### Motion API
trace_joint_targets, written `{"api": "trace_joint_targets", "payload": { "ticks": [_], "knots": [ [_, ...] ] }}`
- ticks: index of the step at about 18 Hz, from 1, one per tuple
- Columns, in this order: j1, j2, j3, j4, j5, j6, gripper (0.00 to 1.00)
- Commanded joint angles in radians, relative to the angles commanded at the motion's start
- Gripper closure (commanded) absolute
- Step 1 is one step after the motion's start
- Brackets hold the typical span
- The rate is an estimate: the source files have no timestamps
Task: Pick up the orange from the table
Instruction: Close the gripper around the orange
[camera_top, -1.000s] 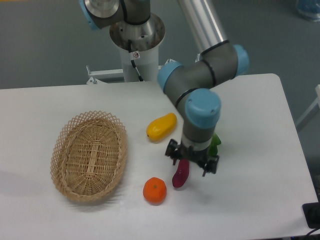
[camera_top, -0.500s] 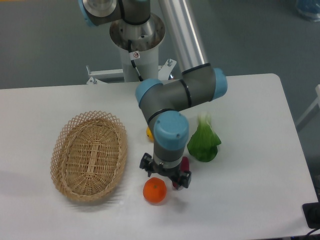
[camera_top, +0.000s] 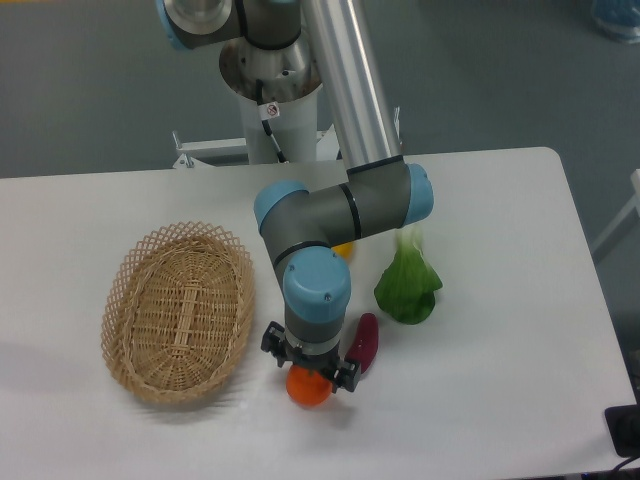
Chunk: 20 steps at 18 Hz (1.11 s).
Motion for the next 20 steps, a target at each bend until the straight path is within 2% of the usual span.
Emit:
{"api": "trace_joint_targets", "payload": {
  "ticks": [7,8,9,11,16,20],
  "knots": [
    [-0.006,-0.012,0.000,0.008,0.002,0.006,0.00],
    [-0.006,-0.011,0.000,0.006,0.002,0.006,0.06],
    [-0.006,-0.012,0.000,0.006,0.002,0.003,0.24],
    [-0.006,-0.011,0.000,0.006,0.002,0.003,0.30],
    [-0.002,0.012,0.049,-0.003,0.003,0.002,0.32],
    [0.021,0.049,0.054,-0.006,0.003,0.012,0.32]
  ]
}}
